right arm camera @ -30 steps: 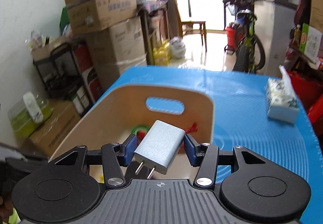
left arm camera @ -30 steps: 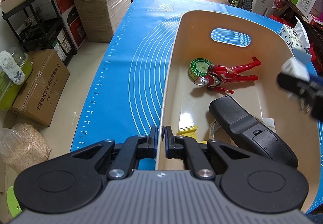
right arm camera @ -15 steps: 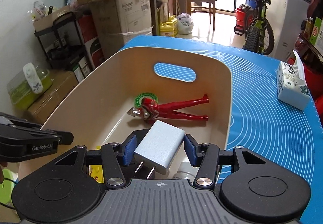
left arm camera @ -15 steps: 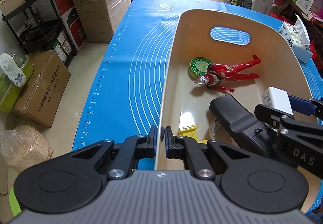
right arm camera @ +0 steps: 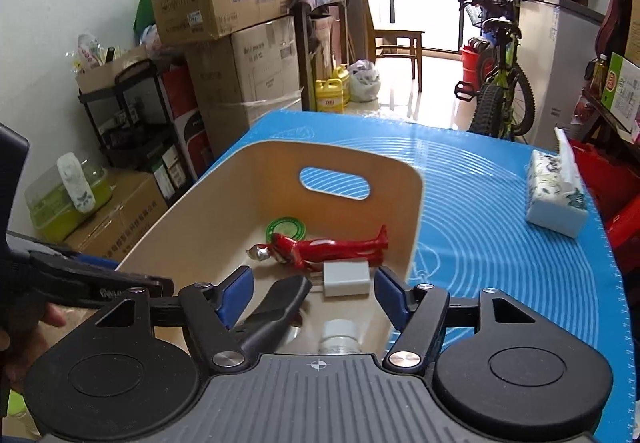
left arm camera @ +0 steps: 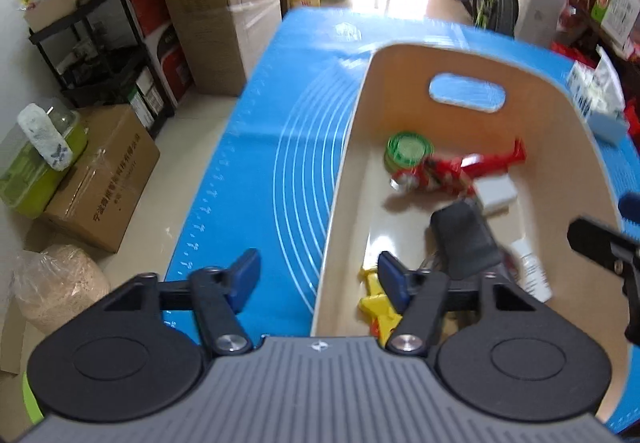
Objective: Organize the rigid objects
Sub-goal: 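Carry the white plug into the basket and open the right gripper, then lower the basket onto the mat with the left tool while withdrawing the right tool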
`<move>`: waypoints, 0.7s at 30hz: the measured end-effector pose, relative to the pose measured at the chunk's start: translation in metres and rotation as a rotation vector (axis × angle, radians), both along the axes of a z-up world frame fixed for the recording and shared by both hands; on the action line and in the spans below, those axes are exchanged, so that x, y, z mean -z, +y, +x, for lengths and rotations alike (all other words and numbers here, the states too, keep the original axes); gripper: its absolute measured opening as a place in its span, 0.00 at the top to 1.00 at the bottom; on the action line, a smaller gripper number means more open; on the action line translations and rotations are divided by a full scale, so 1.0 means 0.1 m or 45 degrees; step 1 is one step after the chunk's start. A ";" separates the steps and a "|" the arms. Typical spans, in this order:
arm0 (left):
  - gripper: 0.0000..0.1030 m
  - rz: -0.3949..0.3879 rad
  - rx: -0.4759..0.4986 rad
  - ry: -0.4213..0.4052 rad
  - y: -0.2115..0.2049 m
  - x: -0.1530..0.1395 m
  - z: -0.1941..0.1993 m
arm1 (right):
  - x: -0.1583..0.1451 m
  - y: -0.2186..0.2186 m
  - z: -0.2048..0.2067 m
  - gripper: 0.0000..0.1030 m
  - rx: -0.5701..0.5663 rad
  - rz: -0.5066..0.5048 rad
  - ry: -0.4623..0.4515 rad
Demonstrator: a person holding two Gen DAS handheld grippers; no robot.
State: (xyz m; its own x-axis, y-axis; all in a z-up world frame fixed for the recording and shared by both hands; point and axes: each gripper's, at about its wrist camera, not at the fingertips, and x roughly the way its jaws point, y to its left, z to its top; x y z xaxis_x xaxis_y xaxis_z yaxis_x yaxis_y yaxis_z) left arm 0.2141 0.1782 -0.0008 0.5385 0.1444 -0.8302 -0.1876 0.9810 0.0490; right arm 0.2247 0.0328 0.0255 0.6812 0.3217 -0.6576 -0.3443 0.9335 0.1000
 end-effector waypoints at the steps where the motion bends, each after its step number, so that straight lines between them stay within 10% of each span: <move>1: 0.31 -0.008 0.001 -0.016 -0.01 -0.05 -0.02 | -0.03 -0.03 -0.03 0.27 0.003 -0.001 -0.004; 21: 0.29 0.037 0.082 -0.162 -0.58 -0.69 -0.77 | -0.68 -0.64 -0.82 0.15 0.115 0.021 -0.062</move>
